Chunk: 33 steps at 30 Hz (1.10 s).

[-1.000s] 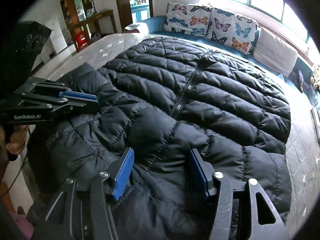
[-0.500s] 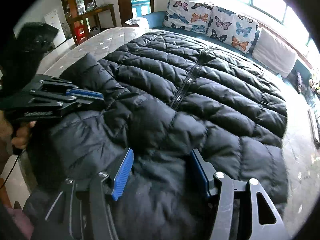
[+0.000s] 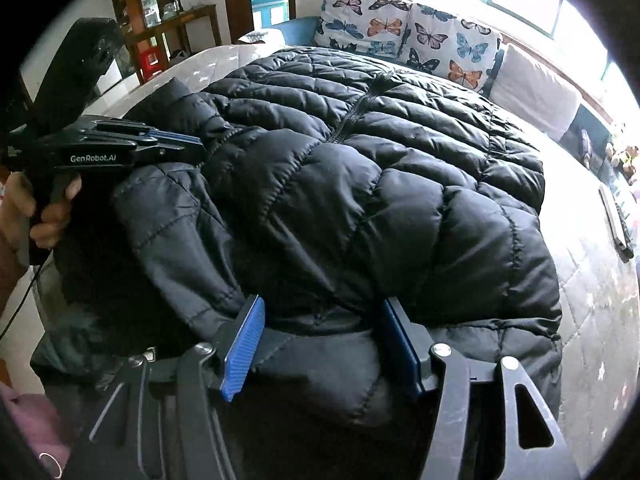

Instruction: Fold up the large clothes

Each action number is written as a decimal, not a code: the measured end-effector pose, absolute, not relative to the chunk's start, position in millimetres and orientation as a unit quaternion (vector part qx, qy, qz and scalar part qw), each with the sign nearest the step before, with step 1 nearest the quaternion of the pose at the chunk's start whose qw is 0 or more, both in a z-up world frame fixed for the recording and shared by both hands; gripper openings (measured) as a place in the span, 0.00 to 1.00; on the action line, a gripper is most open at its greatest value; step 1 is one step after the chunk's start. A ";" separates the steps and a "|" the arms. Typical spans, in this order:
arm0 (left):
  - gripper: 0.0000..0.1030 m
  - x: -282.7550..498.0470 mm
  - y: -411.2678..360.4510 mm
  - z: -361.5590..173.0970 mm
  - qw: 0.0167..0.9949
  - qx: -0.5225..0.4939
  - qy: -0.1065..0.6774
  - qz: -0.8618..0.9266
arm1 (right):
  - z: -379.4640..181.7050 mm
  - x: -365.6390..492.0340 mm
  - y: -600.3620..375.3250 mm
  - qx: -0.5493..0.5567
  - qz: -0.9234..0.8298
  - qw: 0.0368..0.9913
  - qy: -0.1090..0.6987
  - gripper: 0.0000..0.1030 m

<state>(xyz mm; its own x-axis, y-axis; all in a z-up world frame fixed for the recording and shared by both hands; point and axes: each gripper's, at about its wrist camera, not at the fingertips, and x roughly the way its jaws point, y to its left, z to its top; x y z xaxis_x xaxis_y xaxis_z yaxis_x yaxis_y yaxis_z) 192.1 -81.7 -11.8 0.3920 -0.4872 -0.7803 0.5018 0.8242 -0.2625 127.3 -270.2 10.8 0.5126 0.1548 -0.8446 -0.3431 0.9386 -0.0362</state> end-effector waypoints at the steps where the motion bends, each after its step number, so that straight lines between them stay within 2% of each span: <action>1: 0.14 192.0 -82.2 -11.9 0.835 0.008 0.465 -0.296 | 15.1 127.0 -270.9 -0.098 0.145 0.863 0.473 0.64; 5: 0.14 190.4 -83.4 -11.8 0.837 0.009 0.462 -0.293 | 25.7 122.4 -270.6 -0.083 0.154 0.871 0.458 0.64; 11: 0.14 185.1 -85.1 -7.5 0.840 0.020 0.462 -0.284 | 6.2 125.8 -262.3 -0.107 0.145 0.866 0.467 0.65; 14: 0.14 176.3 -82.5 6.9 0.841 0.026 0.465 -0.273 | 16.0 123.1 -265.8 -0.101 0.146 0.866 0.468 0.65; 20: 0.14 139.8 -69.1 36.5 0.863 0.072 0.424 -0.266 | 51.4 104.3 -279.8 -0.107 0.138 0.885 0.431 0.65; 23: 0.14 127.7 -64.4 29.7 0.860 0.091 0.423 -0.270 | 48.8 107.3 -289.0 -0.099 0.129 0.886 0.435 0.65; 28: 0.14 124.9 -56.8 1.6 0.854 0.081 0.436 -0.273 | 8.2 119.3 -291.6 -0.089 0.127 0.871 0.466 0.66; 33: 0.14 124.6 -53.7 -6.9 0.853 0.076 0.439 -0.271 | 8.6 117.1 -288.4 -0.098 0.129 0.874 0.458 0.66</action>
<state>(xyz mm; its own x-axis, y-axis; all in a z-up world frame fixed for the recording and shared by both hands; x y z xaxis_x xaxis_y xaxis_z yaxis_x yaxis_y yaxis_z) 124.6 -53.7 -6.9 0.4677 -0.3948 -0.7908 0.5285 0.8420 -0.1079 117.1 -288.4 8.6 0.5479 0.1361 -0.8254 -0.3159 0.9473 -0.0535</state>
